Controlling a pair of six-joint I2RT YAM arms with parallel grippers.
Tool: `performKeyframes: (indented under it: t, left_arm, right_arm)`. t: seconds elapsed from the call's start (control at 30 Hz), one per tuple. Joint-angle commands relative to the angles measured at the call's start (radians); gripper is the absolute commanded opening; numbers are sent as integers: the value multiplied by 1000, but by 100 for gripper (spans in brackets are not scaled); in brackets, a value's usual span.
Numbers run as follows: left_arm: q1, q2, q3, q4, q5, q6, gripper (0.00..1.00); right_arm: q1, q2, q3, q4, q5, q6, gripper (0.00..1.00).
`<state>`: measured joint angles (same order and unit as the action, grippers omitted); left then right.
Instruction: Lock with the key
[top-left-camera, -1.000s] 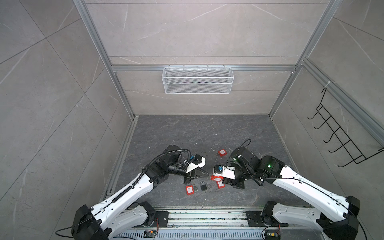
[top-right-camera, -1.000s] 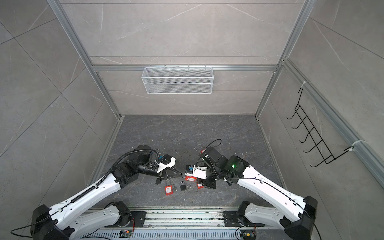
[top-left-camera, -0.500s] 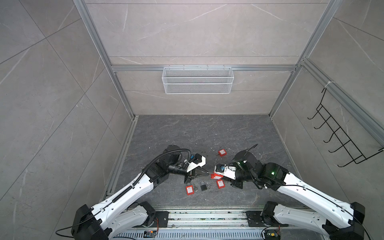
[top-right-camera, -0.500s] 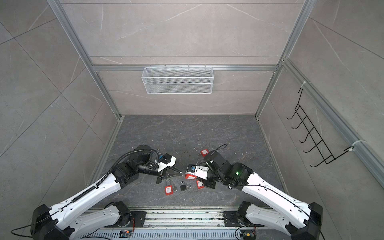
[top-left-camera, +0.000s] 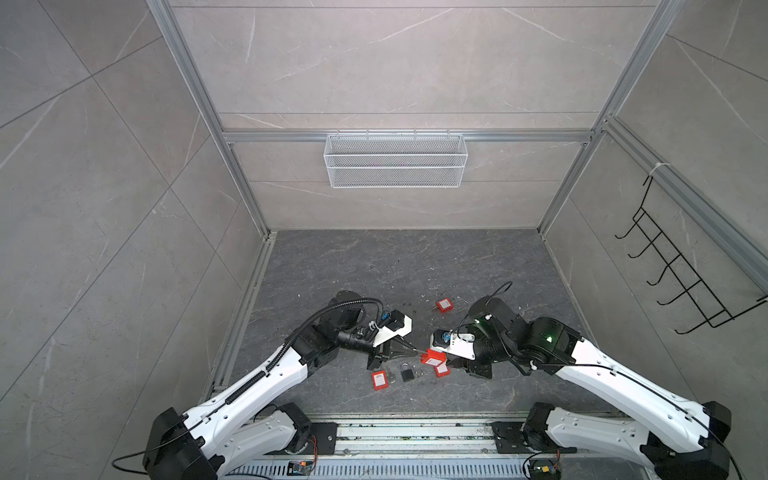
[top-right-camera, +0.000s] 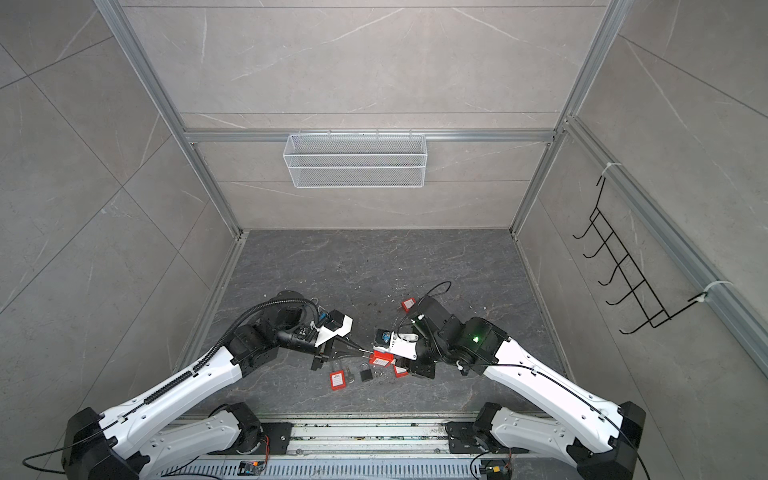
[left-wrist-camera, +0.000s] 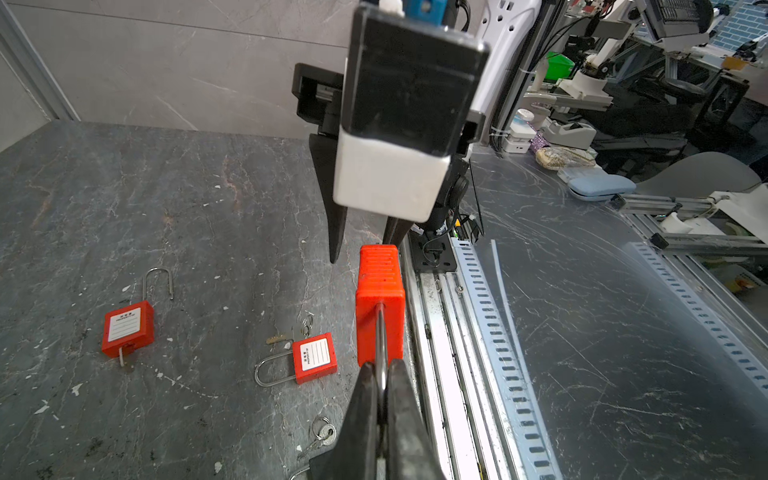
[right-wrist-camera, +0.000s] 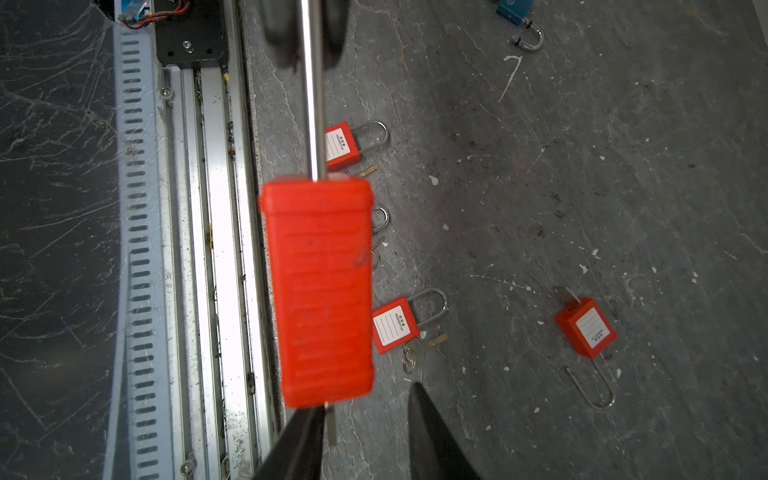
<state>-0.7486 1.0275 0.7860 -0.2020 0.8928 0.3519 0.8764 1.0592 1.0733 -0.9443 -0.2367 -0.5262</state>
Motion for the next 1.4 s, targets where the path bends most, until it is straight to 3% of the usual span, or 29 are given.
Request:
performKeyframes:
  t: [0.0, 0.17, 0.43, 0.6, 0.93, 1.13, 1.23, 1.37]
  left_arm:
    - [-5, -1, 38, 0, 39, 36, 0]
    - [-5, -2, 41, 0, 35, 36, 0]
    - [-6, -6, 56, -79, 13, 88, 0]
    - [-3, -17, 73, -121, -17, 121, 0]
    - [114, -26, 137, -245, 23, 216, 0]
    - [145, 20, 225, -409, 35, 320, 0]
    - [172, 36, 262, -465, 6, 345, 0]
    - [214, 106, 368, -690, -81, 452, 0]
  right_arm:
    - [4, 29, 38, -46, -70, -12, 31]
    - [4, 57, 33, -45, -85, -5, 26]
    - [3, 23, 10, -13, -78, -14, 6]
    - [3, 37, -21, -41, -69, -36, 0]
    - [-87, -7, -135, 13, -110, -45, 0]
    - [-126, 4, -163, 27, -143, -37, 0]
    - [-133, 19, -165, 37, -121, -23, 0]
    - [-145, 14, -186, 82, -100, 8, 0]
